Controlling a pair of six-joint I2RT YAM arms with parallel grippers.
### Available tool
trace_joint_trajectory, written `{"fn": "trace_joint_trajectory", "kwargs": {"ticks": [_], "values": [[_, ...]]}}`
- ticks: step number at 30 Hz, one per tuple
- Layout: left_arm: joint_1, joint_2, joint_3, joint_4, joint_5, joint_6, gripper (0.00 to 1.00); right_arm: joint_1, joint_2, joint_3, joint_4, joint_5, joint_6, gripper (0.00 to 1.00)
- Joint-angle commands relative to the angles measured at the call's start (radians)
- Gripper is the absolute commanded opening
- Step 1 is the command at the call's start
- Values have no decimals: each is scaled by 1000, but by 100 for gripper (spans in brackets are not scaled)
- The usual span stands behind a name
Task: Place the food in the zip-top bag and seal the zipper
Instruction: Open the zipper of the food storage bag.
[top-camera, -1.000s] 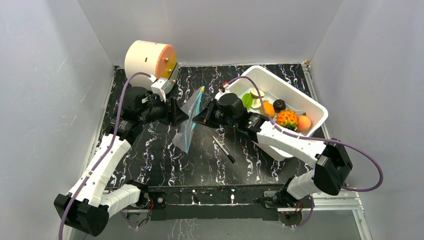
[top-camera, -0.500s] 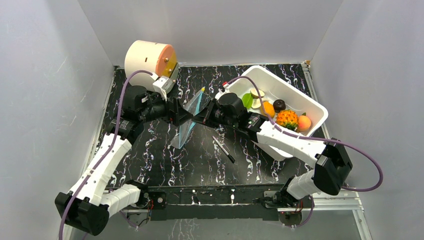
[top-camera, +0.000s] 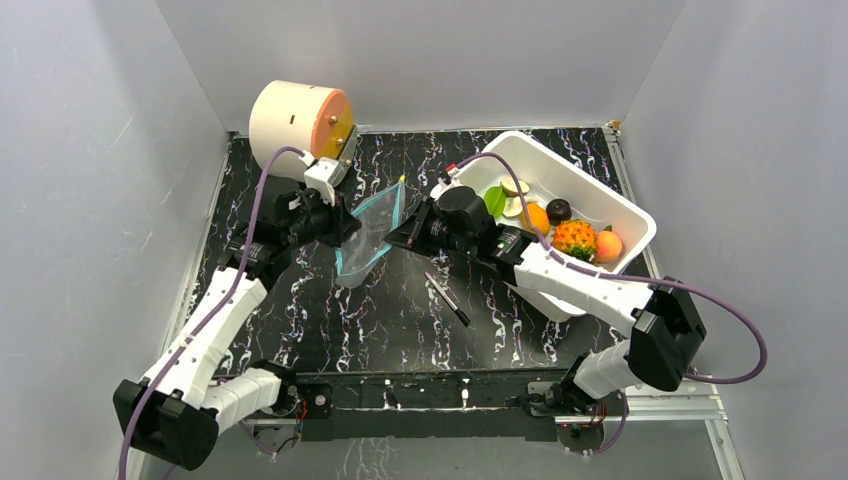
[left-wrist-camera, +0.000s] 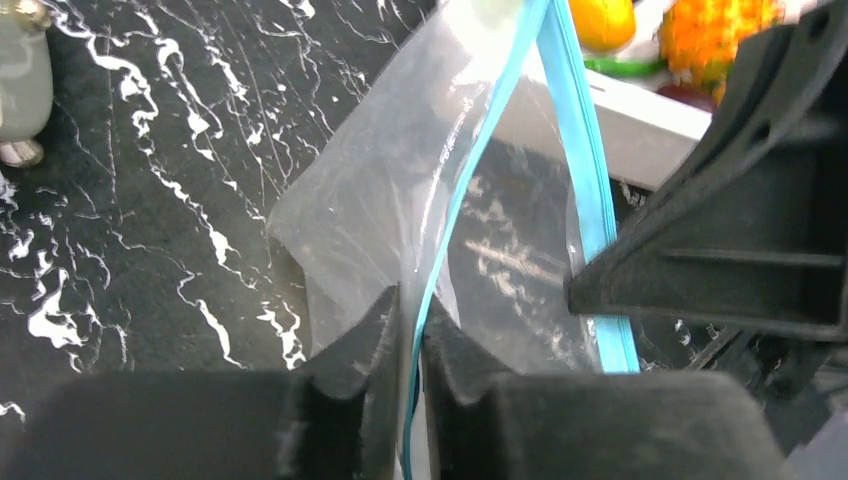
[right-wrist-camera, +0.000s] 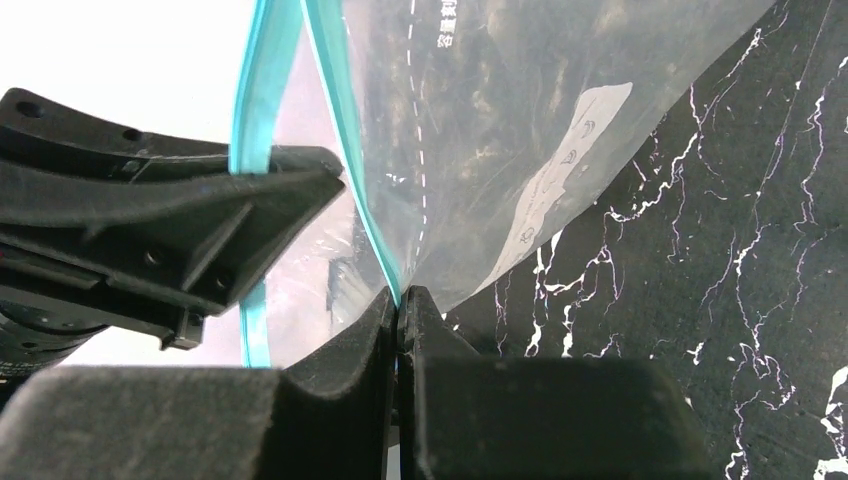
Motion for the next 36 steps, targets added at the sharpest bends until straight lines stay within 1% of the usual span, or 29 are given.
{"fn": "trace_joint_trajectory", "kwargs": {"ticks": [1,4,8,11,13,17,19,22,27,29,30,32,34,36], "values": [[-1,-67,5,39,-118,8,0,3,-68,-13,30,16,-22,0],[-2,-95,17,44,-179,21,0,4,-89,-32,-7,16,-80,0],[-2,-119,11,49,-311,26,0,4,-121,-74,-59,46,-116,0],[-1,-158,-37,106,-337,15,0,4,-148,-117,-72,67,-124,0],[-2,-173,-70,135,-333,15,0,4,-166,-152,-50,63,-129,0],[-2,-140,-73,100,-289,24,0,4,-169,-201,11,39,-126,0],[-1,-137,-92,99,-241,28,0,4,-156,-205,35,21,-134,0],[-1,-162,-148,150,-166,29,0,4,-139,-205,75,1,-153,1],[-1,-219,-220,215,-144,29,0,4,-127,-174,90,-19,-195,12],[-1,-231,-223,220,-147,29,0,4,-128,-146,93,-66,-222,17],[-1,-234,-221,220,-142,33,0,3,-131,-127,82,-86,-240,21],[-2,-236,-207,209,-135,44,0,4,-146,-89,45,-101,-279,32],[-2,-238,-193,195,-147,56,0,3,-170,-66,20,-97,-295,42],[-2,-242,-183,194,-158,73,0,4,-207,-54,7,-75,-314,50]]}}
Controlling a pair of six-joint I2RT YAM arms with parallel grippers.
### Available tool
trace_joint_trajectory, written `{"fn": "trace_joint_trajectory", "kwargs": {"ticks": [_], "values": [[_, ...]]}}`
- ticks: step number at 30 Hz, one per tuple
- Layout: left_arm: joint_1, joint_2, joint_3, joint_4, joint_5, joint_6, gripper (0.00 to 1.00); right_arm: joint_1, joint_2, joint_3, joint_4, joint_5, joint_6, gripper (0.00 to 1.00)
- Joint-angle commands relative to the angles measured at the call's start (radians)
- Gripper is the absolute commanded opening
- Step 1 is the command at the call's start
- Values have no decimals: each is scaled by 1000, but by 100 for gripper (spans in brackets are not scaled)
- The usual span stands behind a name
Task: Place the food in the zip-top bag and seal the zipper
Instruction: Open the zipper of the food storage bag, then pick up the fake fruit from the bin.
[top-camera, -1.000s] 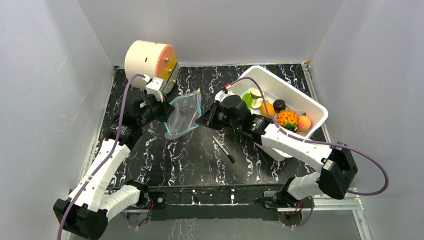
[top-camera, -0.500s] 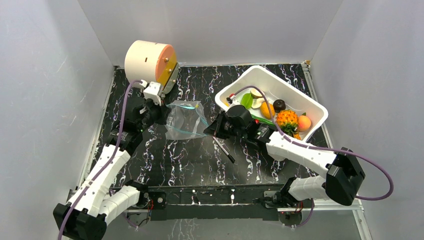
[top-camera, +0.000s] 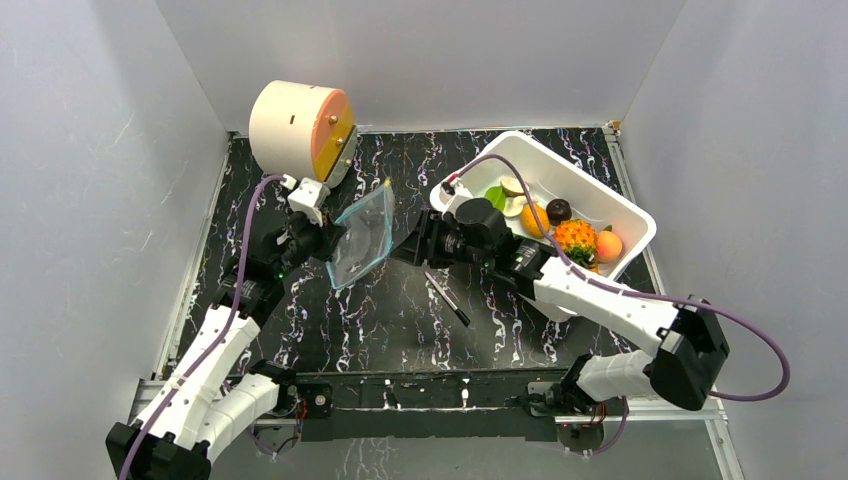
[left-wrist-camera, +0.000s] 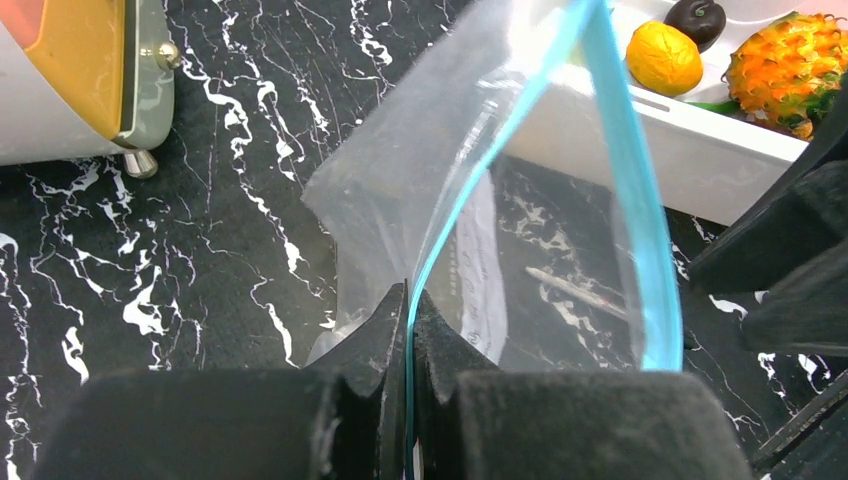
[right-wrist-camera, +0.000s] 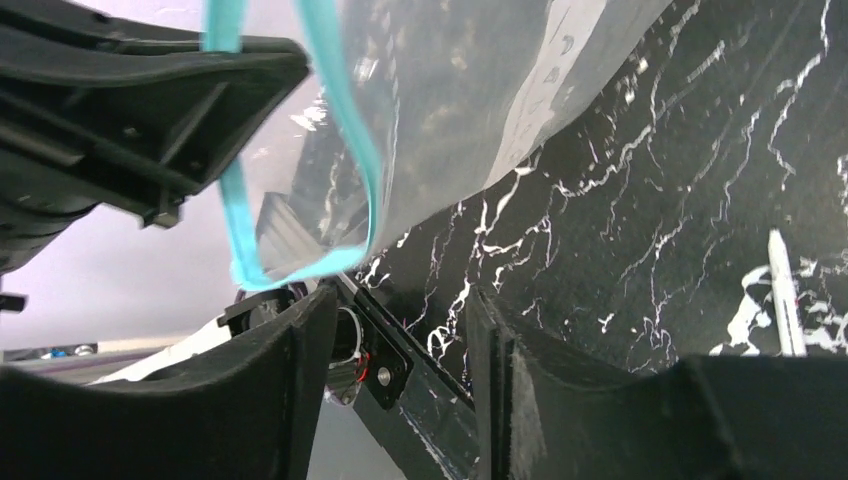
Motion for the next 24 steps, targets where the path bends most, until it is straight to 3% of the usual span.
{"fn": "trace_joint_trajectory", "kwargs": {"ticks": [1,6,16,24], "values": [[0,-25,44,23,3,47,0,4,-97,82,6,9,-82,52],[-2,-31,61,44,-36,98,0,2,-169,111,-49,106,-176,57],[-31,-38,51,27,-68,216,0,-28,-139,340,-472,505,-416,53],[-70,-41,13,12,-68,214,0,-189,-39,422,-653,694,-468,53]]}}
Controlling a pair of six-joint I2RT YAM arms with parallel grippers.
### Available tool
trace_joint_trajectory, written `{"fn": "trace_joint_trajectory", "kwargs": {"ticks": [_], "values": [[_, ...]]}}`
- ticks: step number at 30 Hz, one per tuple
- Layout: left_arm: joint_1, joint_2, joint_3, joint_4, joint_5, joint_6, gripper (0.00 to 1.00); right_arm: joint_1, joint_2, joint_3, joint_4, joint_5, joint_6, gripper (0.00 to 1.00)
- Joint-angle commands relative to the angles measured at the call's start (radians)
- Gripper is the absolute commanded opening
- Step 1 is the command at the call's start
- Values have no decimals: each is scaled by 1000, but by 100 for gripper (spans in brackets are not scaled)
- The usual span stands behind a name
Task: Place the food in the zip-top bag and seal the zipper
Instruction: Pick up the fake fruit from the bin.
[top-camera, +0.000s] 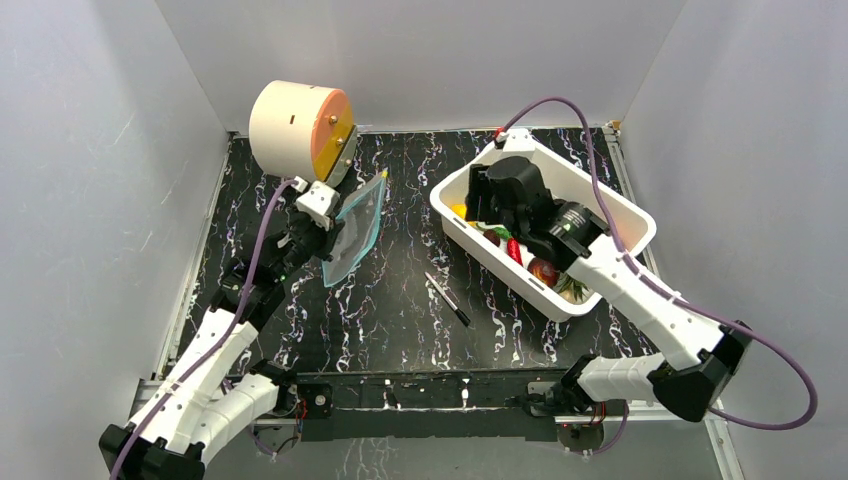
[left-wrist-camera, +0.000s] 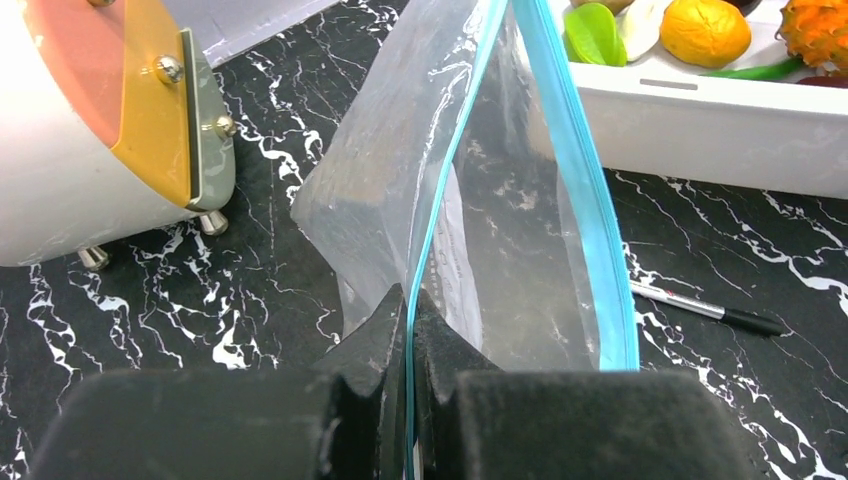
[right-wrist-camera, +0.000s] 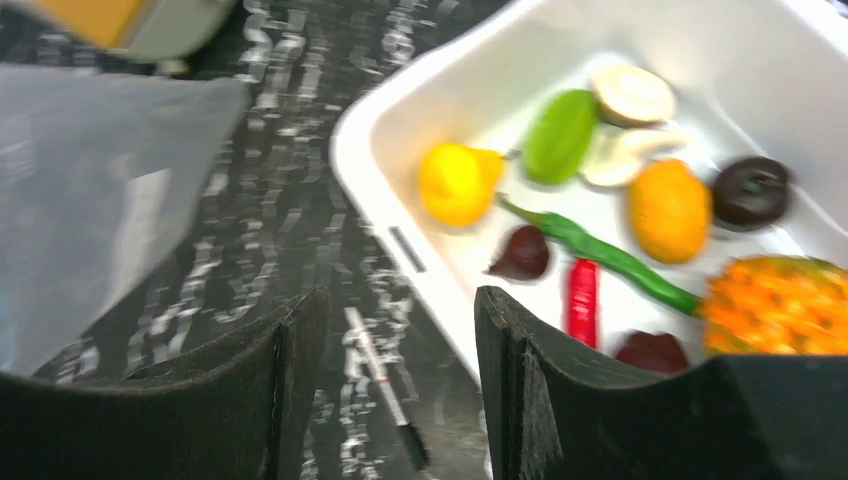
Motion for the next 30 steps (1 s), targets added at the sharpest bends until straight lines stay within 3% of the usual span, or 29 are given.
{"fn": "trace_joint_trajectory", "kwargs": {"ticks": [1,9,14,19,25,30], "values": [[-14,-28,-24,11,-1,4,0,-120,46,54,-121,145,-52,52],[-15,-51,-104,66,5,-47,0,-355,91,10,-165,198,-68,64],[-28,-48,-105,80,11,-58,0,-485,145,-18,-206,192,-56,80],[-72,-70,-113,71,-35,-32,0,-546,103,-113,-177,148,-14,85],[-103,-91,-121,72,-61,-11,0,-573,55,-211,-177,164,67,82],[-105,-94,-118,73,-55,-13,0,-640,84,-249,-93,117,28,98]]}}
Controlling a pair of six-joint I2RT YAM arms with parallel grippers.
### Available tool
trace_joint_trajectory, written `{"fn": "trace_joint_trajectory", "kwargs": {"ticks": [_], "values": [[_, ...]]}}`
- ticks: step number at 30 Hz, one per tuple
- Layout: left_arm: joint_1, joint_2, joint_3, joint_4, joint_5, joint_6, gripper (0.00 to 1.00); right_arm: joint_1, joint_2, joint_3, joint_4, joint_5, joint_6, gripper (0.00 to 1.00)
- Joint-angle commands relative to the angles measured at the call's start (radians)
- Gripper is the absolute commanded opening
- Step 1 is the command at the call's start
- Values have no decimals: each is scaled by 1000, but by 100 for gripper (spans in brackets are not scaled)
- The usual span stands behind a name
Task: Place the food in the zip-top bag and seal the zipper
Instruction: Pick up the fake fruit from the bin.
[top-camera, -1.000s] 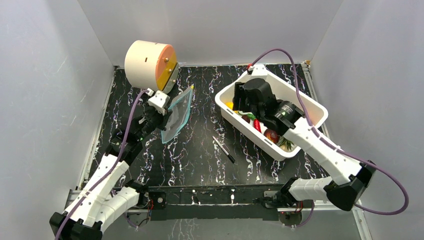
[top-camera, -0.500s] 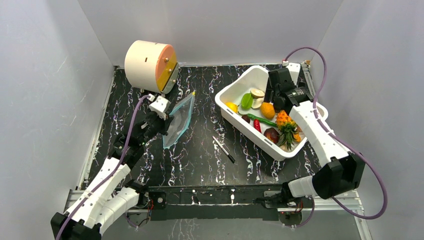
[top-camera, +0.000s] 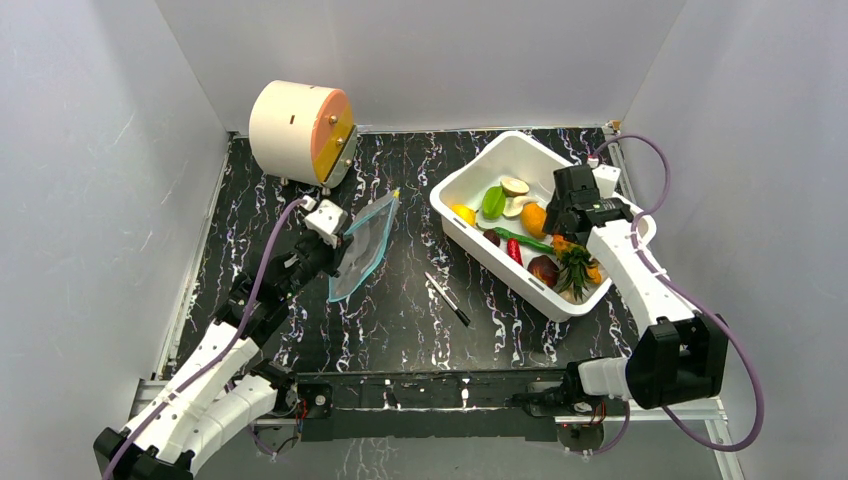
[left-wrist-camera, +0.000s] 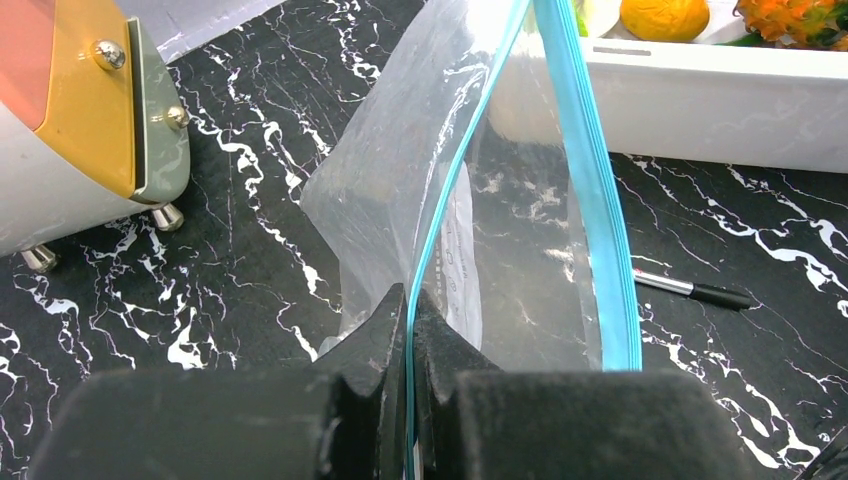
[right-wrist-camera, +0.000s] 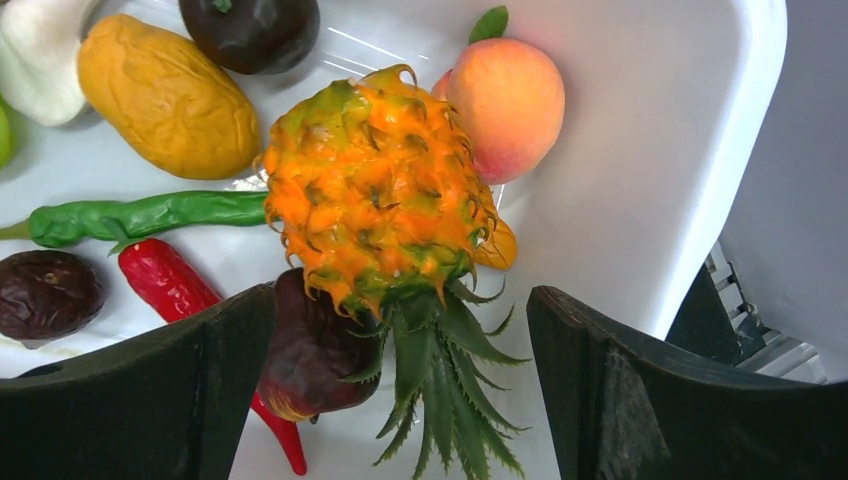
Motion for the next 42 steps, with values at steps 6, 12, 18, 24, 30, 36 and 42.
{"fn": "trace_joint_trajectory", "kwargs": {"ticks": [6,12,18,24,30,36,42], "values": [[-9,-41,-13,26,-20,28,0,-86,47,1,146,-137,-37,98],[-14,-50,-17,26,-18,35,0,-101,105,-11,163,-173,-74,98],[-17,-52,-19,17,0,48,0,-112,167,-25,207,-150,-105,98],[-20,-61,-23,19,-7,53,0,-113,193,-41,222,-134,-119,98],[-23,-56,-21,20,-13,50,0,-112,182,-47,221,-121,-133,85],[-24,-62,-23,18,-22,53,0,-111,169,-36,208,-116,-131,64],[-25,-59,-22,18,-31,53,0,-112,130,8,181,-116,-118,56]]}}
